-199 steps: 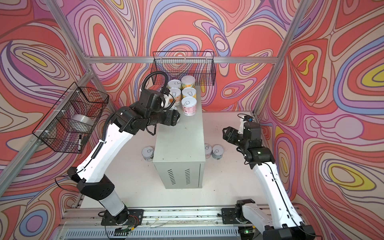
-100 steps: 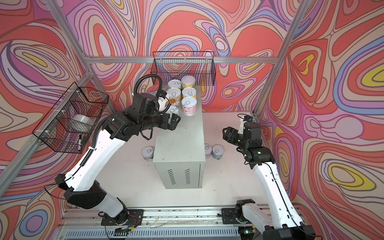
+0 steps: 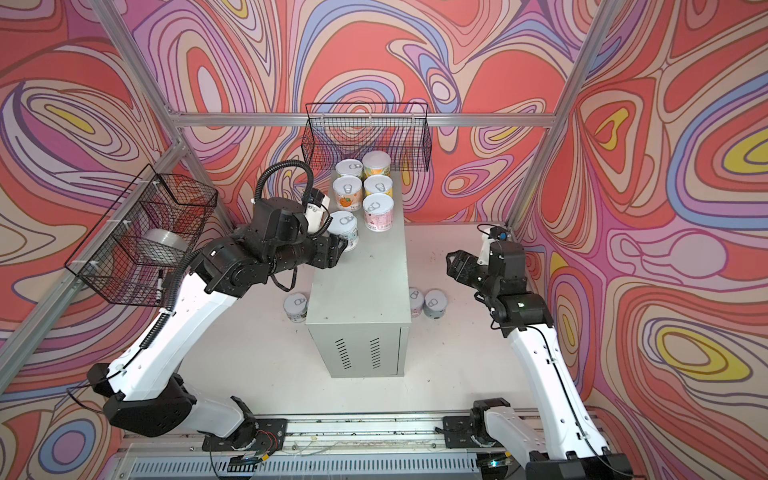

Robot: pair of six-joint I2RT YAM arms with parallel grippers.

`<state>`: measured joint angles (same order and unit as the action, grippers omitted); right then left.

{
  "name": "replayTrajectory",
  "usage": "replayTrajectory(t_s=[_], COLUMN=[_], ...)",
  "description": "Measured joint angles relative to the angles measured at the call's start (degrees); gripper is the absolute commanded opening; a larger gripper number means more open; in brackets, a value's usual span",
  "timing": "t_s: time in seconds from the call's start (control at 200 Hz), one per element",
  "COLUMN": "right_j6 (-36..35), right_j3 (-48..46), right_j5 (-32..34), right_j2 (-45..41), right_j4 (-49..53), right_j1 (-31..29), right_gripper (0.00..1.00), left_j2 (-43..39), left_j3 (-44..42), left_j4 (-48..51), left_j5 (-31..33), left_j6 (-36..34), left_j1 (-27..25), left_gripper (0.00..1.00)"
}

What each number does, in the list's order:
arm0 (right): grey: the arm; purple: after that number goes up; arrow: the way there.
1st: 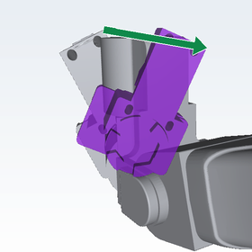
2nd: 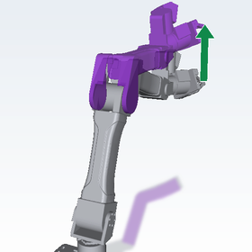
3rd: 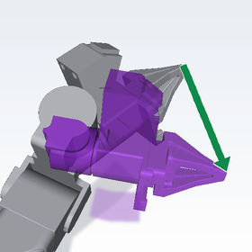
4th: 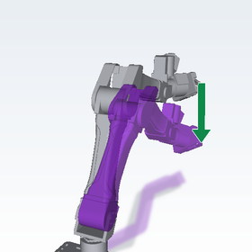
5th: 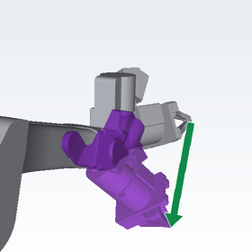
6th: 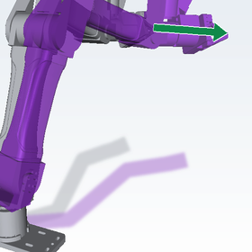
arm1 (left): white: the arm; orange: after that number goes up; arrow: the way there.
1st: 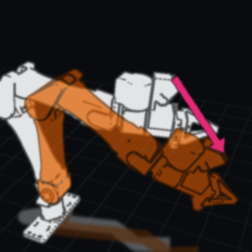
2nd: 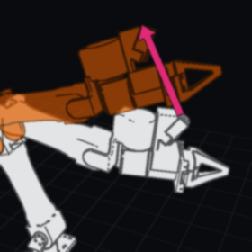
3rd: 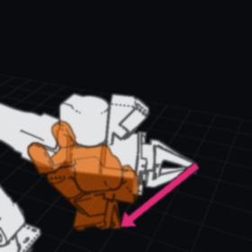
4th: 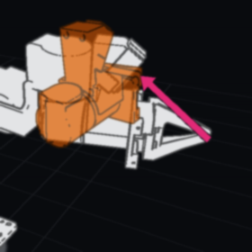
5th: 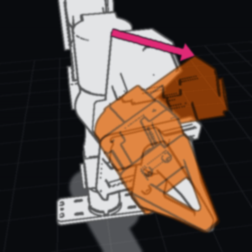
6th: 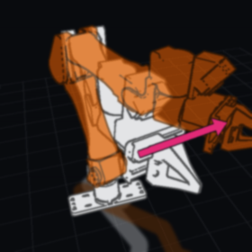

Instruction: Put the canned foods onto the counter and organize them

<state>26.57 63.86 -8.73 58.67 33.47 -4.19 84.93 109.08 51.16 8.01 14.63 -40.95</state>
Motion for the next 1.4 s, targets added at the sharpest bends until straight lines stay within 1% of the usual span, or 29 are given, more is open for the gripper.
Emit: replayTrajectory(t_s=[0.155, 0.491, 0.726, 1.132, 1.322, 1.402], right_j6=[-0.1, -0.2, -0.2, -0.6, -0.6, -0.7], right_j3=[0.0, 0.0, 0.0, 0.1, 0.3, 0.6], right_j5=[0.3, 0.4, 0.4, 0.9, 0.9, 0.9], right_j2=[0.0, 0.2, 0.9, 1.7, 2.5, 2.9], right_j4=[0.0, 0.0, 0.0, 0.0, 0.0, -0.1], right_j1=[0.0, 0.0, 0.0, 0.0, 0.0, 0.0], right_gripper=[0.81, 0.81, 0.80, 0.81, 0.81, 0.81], left_j2=[1.5, 3.9, 4.2, 6.1, 7.6, 8.1], left_j3=[0.0, 0.0, 0.0, 0.6, 1.0, 1.2], left_j4=[-0.7, -3.0, -4.3, -6.9, -7.3, -7.3], left_j5=[2.3, 5.5, 5.6, 5.2, 4.0, 3.7], left_j6=[-0.1, -1.1, -1.6, -1.6, -1.6, -1.6], left_j1=[0.0, 0.0, 0.4, 2.3, 2.4, 2.4], left_gripper=[0.61, 0.59, 0.58, 0.54, 0.54, 0.56])
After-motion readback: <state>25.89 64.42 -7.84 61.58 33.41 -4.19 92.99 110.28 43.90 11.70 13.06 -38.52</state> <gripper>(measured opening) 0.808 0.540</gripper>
